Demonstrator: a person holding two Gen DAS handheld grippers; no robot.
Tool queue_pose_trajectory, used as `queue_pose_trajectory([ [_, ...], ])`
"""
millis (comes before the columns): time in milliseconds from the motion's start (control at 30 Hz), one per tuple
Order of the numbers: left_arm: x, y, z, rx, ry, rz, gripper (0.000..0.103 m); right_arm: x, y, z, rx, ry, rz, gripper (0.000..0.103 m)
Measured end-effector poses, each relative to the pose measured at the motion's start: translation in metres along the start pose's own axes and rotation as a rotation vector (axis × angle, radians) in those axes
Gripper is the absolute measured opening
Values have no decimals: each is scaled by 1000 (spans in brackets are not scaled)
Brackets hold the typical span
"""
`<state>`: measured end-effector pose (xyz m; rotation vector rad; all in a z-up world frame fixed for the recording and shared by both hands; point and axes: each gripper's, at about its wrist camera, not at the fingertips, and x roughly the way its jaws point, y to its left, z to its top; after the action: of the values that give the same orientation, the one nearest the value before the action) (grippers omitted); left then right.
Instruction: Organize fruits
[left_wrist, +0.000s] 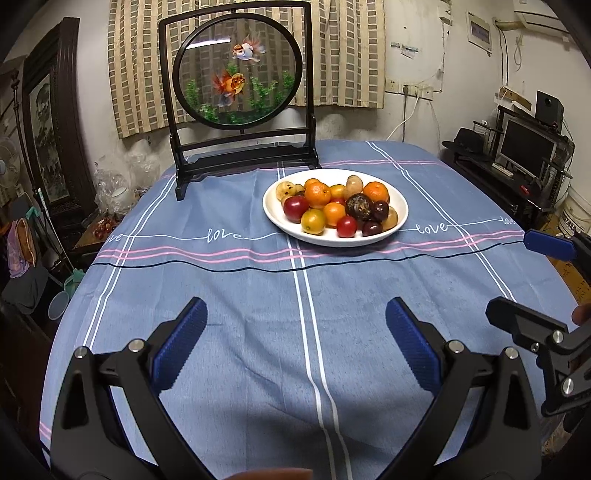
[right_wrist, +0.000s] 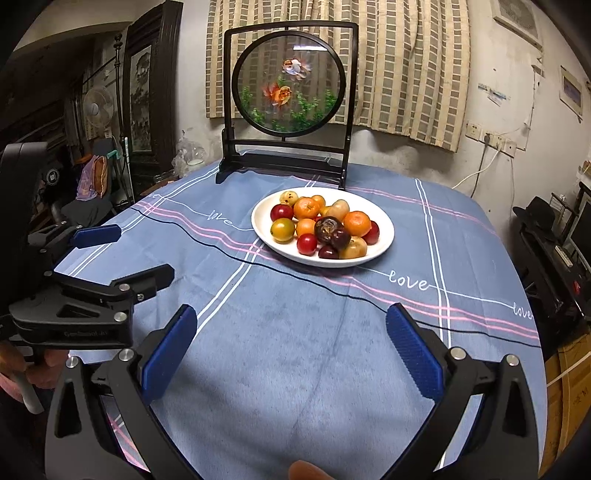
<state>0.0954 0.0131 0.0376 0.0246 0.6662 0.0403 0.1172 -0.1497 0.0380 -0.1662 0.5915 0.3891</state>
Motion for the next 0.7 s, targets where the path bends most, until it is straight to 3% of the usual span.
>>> queue_pose_trajectory([
  [700,-2,0,-3,-4,1,-5,99,1,-2,-4,26,13,15,102],
])
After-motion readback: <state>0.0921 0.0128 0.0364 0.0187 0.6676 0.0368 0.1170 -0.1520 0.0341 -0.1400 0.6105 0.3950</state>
